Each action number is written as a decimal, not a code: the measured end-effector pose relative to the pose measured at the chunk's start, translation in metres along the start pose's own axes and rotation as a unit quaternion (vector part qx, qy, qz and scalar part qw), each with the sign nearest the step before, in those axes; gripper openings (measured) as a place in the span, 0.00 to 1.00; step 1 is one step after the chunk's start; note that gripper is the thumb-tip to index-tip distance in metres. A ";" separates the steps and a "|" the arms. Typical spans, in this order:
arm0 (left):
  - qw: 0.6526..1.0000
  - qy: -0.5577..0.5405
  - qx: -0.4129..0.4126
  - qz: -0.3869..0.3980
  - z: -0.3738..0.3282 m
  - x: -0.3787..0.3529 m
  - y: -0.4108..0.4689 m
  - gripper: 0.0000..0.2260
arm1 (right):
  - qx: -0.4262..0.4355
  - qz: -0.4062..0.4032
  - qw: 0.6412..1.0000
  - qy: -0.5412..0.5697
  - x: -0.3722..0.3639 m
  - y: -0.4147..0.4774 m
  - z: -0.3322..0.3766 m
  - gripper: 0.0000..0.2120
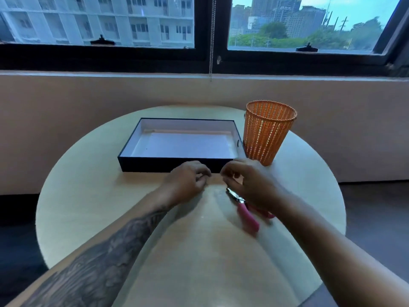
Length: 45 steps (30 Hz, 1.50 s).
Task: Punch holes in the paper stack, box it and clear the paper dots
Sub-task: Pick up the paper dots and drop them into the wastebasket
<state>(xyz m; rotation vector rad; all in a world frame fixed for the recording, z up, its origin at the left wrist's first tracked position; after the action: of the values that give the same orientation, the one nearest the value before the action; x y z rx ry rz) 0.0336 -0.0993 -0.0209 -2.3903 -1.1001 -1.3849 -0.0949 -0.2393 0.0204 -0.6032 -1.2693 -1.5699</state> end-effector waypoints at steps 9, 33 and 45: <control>0.998 0.017 -0.006 -0.058 0.022 -0.025 -0.033 0.09 | 0.023 0.084 0.996 -0.004 -0.060 -0.046 0.036 0.10; 0.998 0.025 -0.020 -0.062 0.017 -0.021 -0.040 0.09 | -0.162 0.061 0.971 0.163 -0.064 -0.047 0.025 0.10; 0.997 0.025 -0.023 -0.065 0.015 -0.019 -0.042 0.08 | -0.214 0.019 0.920 0.327 -0.048 -0.042 0.017 0.02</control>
<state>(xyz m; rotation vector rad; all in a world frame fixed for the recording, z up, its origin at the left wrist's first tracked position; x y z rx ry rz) 0.0099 -0.0723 -0.0535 -2.3383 -1.2430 -1.5173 -0.1173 -0.2069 -0.0319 -0.3100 -0.4131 -1.8183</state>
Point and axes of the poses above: each hand's wrist, its own y-axis towards the middle knuckle, its own x-axis out of the back of the hand, z = x × y, the point moved 4 cm from there along y, towards the middle knuckle, and after that the axes turned 5 degrees about x, right-handed, at the moved point
